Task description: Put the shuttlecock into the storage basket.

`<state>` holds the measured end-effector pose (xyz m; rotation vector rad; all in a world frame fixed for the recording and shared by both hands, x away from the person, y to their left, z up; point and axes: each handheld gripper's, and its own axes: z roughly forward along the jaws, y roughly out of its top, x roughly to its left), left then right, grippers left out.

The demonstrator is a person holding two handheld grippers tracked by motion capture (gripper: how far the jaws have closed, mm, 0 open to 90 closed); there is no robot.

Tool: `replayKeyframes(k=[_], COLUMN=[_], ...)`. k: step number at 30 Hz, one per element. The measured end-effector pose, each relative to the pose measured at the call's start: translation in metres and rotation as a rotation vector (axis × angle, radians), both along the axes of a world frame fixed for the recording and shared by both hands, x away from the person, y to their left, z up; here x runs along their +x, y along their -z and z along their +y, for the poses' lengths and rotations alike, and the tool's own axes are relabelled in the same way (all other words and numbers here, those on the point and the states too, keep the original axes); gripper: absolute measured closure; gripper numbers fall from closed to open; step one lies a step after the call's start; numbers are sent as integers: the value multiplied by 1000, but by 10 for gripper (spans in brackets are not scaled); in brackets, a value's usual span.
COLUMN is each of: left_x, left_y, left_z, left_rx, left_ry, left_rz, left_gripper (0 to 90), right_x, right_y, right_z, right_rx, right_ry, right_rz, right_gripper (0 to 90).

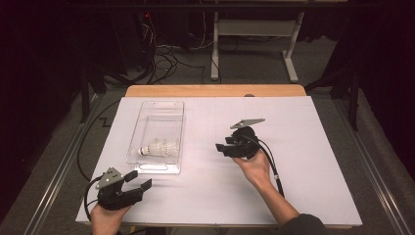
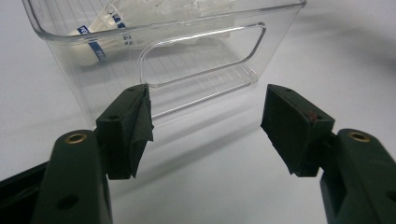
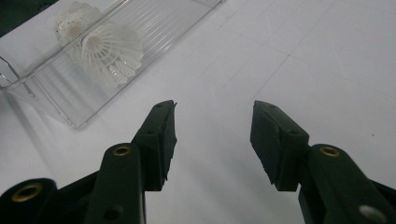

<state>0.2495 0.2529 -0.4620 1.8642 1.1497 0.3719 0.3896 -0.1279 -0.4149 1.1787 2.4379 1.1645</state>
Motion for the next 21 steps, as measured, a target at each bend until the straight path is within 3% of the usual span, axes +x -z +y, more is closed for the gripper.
replayKeyframes(k=[21], left_x=[0], left_y=[-1], left_z=[0], left_rx=[0], left_ry=[-2], left_rz=[-2], left_gripper=[340], right_x=[-5], right_y=[2], right_z=[-20], right_rx=[21], right_ry=[30], right_rz=[-3], right_gripper=[508])
